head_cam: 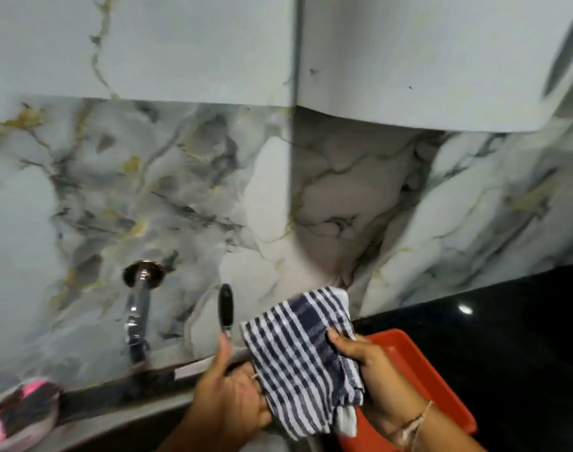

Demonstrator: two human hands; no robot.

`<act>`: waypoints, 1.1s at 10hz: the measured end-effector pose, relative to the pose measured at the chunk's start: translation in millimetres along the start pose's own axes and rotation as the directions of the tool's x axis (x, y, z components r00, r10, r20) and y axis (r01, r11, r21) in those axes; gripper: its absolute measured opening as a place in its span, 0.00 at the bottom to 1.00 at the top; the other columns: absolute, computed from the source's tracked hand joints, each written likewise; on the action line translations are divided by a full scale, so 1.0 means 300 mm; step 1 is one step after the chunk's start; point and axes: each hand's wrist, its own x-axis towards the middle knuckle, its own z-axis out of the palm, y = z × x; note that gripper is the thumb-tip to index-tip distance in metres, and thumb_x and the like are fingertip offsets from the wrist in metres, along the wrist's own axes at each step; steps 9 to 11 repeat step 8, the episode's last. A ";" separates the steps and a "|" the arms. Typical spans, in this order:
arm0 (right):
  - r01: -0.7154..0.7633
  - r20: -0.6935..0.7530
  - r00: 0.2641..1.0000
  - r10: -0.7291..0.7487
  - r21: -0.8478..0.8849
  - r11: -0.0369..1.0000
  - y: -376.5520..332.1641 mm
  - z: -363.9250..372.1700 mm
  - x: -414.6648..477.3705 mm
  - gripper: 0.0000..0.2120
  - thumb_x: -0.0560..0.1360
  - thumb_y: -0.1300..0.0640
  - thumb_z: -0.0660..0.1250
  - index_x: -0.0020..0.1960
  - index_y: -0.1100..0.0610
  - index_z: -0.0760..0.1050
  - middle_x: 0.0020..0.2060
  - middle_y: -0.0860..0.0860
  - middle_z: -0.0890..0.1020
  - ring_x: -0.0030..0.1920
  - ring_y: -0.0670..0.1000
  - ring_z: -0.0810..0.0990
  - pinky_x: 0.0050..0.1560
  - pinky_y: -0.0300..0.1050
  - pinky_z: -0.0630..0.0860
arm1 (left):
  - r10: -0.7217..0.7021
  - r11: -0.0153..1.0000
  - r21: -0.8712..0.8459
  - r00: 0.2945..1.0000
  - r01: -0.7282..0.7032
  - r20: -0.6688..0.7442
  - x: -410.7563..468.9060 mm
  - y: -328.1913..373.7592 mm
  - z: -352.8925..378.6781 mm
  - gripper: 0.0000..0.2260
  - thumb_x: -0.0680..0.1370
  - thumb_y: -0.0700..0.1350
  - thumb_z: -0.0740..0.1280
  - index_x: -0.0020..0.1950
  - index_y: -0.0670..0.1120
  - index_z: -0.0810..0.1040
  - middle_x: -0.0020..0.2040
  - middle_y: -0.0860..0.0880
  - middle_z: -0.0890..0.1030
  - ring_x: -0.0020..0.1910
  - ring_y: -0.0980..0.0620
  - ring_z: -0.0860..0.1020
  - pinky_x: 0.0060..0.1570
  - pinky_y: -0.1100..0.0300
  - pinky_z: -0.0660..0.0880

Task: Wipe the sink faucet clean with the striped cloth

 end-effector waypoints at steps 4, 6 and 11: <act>-0.295 -0.439 0.897 0.055 -0.501 0.814 0.223 -0.884 0.261 0.12 0.69 0.71 0.74 0.52 0.68 0.81 0.47 0.65 0.85 0.40 0.58 0.86 0.42 0.49 0.83 | 0.171 0.744 0.620 0.826 0.249 -0.537 0.767 -0.533 -0.017 0.12 0.75 0.34 0.65 0.55 0.43 0.82 0.48 0.42 0.86 0.46 0.41 0.85 0.51 0.40 0.83; -0.418 -0.530 0.848 -0.025 -0.697 0.583 0.391 -0.995 0.411 0.14 0.64 0.58 0.79 0.49 0.57 0.83 0.45 0.54 0.88 0.42 0.54 0.85 0.49 0.48 0.81 | 0.219 0.645 0.658 0.730 0.389 -0.647 0.865 -0.576 -0.016 0.09 0.80 0.41 0.63 0.57 0.39 0.77 0.55 0.41 0.81 0.54 0.42 0.81 0.60 0.47 0.79; -0.470 -0.587 0.748 -0.308 -0.797 0.379 0.366 -0.933 0.341 0.25 0.67 0.46 0.75 0.58 0.56 0.73 0.53 0.58 0.83 0.53 0.61 0.81 0.51 0.52 0.78 | 0.311 0.573 0.760 0.776 0.307 -0.548 0.779 -0.553 0.003 0.18 0.76 0.38 0.65 0.66 0.42 0.74 0.63 0.40 0.80 0.60 0.40 0.79 0.63 0.48 0.76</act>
